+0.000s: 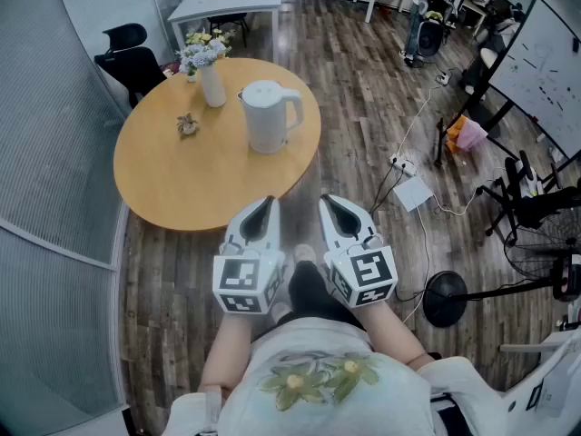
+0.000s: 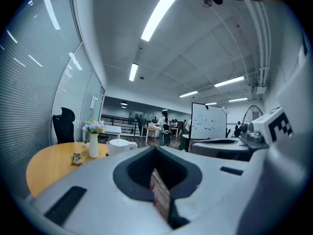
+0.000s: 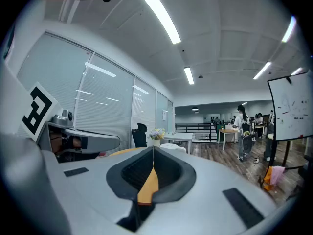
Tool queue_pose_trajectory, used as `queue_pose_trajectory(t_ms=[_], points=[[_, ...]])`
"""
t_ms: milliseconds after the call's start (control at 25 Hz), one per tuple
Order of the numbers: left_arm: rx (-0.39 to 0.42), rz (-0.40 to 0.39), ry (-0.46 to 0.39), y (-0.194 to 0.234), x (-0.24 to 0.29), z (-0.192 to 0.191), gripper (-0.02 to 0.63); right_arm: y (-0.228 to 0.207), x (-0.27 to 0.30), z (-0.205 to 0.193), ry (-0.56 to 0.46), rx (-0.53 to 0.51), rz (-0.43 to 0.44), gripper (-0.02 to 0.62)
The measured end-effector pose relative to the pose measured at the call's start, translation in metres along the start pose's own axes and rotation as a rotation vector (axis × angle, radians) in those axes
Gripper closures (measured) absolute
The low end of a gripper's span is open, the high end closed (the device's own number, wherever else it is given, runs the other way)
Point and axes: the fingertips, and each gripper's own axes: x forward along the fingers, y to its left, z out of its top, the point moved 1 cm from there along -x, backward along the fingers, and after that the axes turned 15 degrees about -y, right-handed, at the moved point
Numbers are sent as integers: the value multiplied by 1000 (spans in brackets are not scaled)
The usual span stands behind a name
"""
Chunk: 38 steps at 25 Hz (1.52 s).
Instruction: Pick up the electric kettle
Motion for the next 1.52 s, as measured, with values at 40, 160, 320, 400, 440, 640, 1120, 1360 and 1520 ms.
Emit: queue_pose_trajectory(t_ms=[40,160,320,400,440,640,1120,1360,1520], points=[[0,-6,3,1,1,-2,603,0,2,-1,-3,3,-2,574],[-6,-10,15,6,5,-8,603,0,8,-5,-8,11,-3,574],[-8,-7,56,9,10,-22,603,0,16,-12,7,32,8,574],[-2,-4,68,10,15,-27,603,-3,20,-15,10,33,10,574],[-3,-4,73,11,17,-30,603,-5,23,-16,10,33,8,574],[-11,13,92,27,31,-40,601,-17,38,-28,32,37,-12,572],[13,25,201,76,88,-66,367,-58,97,-50,82,25,-5,388],[-4,85,217,113,121,-73,367,-78,133,-72,134,32,18,388],[-10,98,235,130,138,-82,367,-92,153,-80,154,33,26,388]])
